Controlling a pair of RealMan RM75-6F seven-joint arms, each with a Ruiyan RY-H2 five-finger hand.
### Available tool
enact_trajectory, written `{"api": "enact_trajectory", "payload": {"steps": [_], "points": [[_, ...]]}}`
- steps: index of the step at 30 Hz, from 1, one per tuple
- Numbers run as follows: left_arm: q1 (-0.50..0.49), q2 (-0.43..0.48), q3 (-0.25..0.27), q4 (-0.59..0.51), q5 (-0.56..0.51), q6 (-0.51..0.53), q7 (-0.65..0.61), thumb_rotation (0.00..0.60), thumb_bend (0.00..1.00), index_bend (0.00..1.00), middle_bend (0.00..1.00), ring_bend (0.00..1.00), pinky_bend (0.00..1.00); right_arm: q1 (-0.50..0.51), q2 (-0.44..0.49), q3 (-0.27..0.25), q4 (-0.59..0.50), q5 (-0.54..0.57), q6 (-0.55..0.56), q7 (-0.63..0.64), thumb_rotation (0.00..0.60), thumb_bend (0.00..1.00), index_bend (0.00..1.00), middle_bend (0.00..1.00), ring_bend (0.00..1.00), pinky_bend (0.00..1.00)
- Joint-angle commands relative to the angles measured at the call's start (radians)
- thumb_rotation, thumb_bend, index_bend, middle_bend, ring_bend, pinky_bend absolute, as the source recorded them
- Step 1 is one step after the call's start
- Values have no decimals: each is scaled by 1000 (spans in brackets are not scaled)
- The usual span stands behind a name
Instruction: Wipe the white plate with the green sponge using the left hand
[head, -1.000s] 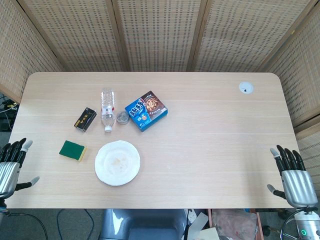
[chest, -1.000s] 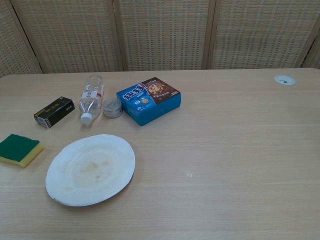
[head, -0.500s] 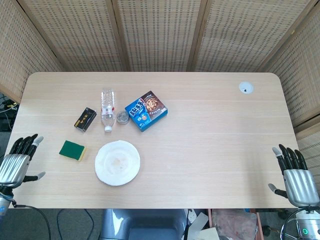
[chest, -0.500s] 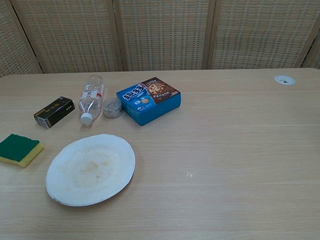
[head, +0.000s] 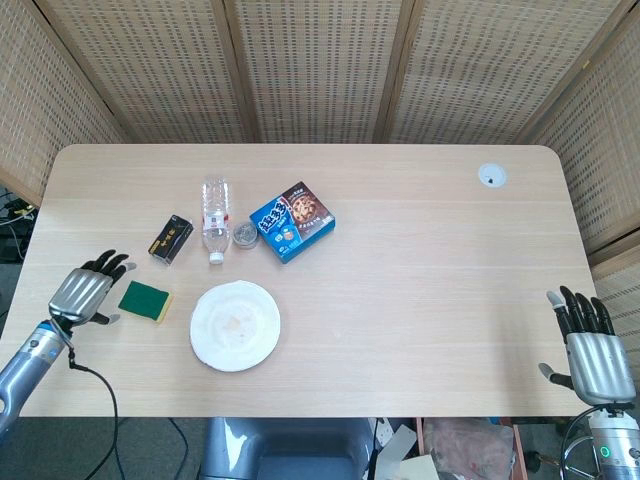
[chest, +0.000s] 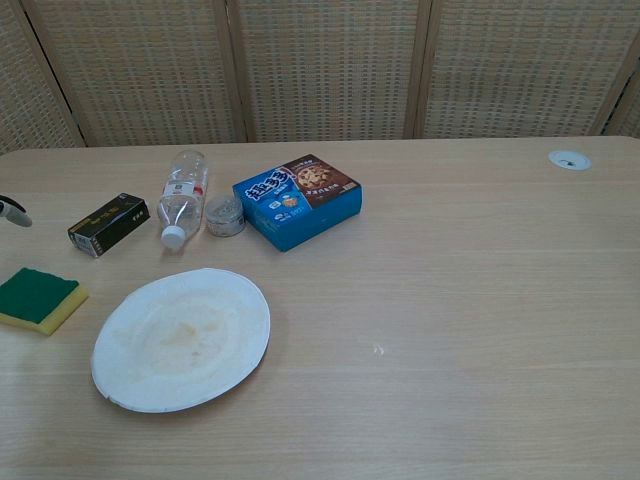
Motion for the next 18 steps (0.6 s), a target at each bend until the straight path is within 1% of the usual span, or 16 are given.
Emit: {"api": "enact_trajectory", "payload": {"steps": [1,5,8,18], "points": [[-50,-84,25,106,29,-47,-42,600,0,188,133,71,252,3,-5,2,5,9,-6,-7,600,0,0,0,0,0],[-70,-121,35,158,32,-67,-63,600,0,232,174,105,262,4,-9,3,9,18,-12,-12,600,0,0,0,0,0],[-83,-147,47,191,43,-61,-75,600,0,257,207,131,262,5,-10,3,10,22,-15,-14,600,0,0,0,0,0],[-90,-189,69,241,32,-68,-88,600,0,326,258,179,310,9,-9,3,11,27,-24,-2,600,0,0,0,0,0]]}}
